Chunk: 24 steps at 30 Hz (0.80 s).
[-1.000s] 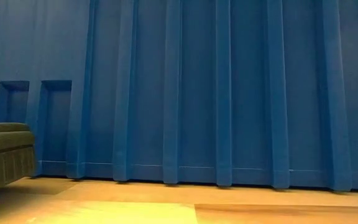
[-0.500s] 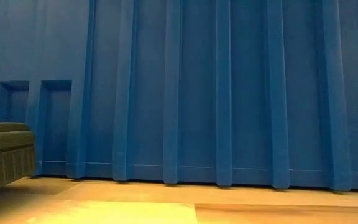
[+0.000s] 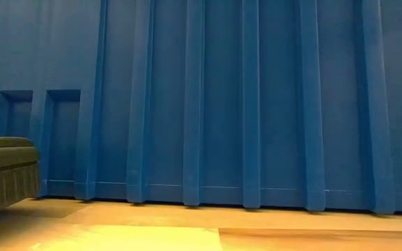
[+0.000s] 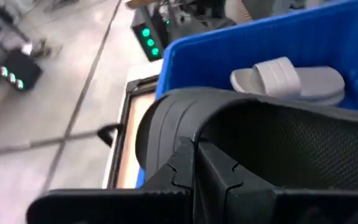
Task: Pick and place slides into bin
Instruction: Put the black slide into the blue organizer bin
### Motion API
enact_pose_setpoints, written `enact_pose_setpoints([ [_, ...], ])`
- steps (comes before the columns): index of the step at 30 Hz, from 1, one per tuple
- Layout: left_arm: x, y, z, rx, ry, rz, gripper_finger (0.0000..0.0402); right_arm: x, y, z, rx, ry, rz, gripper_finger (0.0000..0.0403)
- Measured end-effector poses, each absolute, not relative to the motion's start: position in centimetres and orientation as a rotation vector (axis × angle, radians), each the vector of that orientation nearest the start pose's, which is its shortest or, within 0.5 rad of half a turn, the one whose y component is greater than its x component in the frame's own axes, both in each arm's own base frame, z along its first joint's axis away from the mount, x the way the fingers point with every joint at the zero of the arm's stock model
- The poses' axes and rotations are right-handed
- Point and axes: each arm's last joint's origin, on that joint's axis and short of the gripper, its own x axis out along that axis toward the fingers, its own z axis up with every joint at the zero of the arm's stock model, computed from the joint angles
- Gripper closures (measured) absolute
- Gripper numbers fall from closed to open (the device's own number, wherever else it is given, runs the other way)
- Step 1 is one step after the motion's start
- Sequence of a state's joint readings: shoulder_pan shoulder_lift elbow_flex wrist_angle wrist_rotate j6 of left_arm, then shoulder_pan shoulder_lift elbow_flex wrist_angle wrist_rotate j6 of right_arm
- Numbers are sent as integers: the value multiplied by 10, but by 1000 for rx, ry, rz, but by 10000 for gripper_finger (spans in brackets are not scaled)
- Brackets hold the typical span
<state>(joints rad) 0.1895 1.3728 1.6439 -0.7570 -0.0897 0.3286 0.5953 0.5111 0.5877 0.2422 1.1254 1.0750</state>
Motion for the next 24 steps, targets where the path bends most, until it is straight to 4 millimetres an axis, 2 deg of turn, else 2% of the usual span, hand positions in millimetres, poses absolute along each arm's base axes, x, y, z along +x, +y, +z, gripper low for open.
enact_pose_setpoints([
  [3, 277, 44, 437, 389, 548, 184, 401, 113, 45, 339, 1287, -485, -382, 131],
  [6, 284, 37, 431, 498, 590, 200, 401, 124, 50, 351, 1272, -497, -426, 117],
  [11, 295, 29, 429, 679, 612, 250, 401, 144, 54, 393, 1241, -517, -396, 95],
  [14, 298, 27, 429, 685, 591, 246, 401, 157, 57, 422, 1165, -493, -433, 92],
  [17, 300, 22, 432, 689, 568, 289, 401, 168, 58, 441, 1087, -423, -513, 91],
  [20, 301, 20, 433, 705, 570, 332, 402, 175, 57, 449, 1123, -356, -575, 91],
  [24, 301, 16, 434, 745, 576, 390, 401, 193, 57, 440, 1239, -183, -616, 91],
])
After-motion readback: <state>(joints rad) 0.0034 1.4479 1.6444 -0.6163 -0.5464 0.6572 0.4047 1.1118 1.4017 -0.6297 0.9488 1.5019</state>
